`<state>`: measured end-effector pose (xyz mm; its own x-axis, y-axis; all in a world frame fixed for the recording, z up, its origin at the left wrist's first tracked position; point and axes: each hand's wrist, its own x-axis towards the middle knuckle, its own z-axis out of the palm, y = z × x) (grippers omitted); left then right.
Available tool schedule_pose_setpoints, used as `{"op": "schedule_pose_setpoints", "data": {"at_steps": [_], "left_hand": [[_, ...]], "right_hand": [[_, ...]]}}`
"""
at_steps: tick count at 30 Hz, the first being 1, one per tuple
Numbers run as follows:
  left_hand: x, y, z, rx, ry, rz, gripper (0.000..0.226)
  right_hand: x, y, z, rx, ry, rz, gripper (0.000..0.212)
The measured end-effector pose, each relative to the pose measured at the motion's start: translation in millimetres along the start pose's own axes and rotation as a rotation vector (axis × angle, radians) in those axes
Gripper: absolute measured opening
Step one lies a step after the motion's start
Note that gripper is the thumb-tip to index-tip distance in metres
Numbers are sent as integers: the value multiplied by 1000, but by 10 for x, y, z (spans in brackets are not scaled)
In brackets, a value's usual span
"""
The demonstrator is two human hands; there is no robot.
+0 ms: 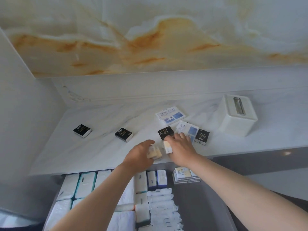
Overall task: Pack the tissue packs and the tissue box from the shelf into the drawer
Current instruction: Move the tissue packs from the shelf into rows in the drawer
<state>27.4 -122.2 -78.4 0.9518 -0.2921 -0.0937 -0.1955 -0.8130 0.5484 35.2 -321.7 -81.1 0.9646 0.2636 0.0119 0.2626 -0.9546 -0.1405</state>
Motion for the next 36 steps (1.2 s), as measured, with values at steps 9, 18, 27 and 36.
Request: {"op": "schedule_pose_setpoints", "data": {"at_steps": [9, 18, 27, 36], "left_hand": [[-501, 162, 397, -65, -223, 100, 51], [-211, 563, 1062, 3, -264, 48, 63], [10, 506, 1539, 2, -133, -35, 46], [7, 467, 1732, -49, 65, 69, 34]], "right_hand": [[-679, 380, -285, 158, -517, 62, 55], [-1072, 783, 245, -62, -303, 58, 62], [-921, 955, 752, -132, -101, -28, 57], [-965, 967, 871, -283, 40, 64, 62]]}}
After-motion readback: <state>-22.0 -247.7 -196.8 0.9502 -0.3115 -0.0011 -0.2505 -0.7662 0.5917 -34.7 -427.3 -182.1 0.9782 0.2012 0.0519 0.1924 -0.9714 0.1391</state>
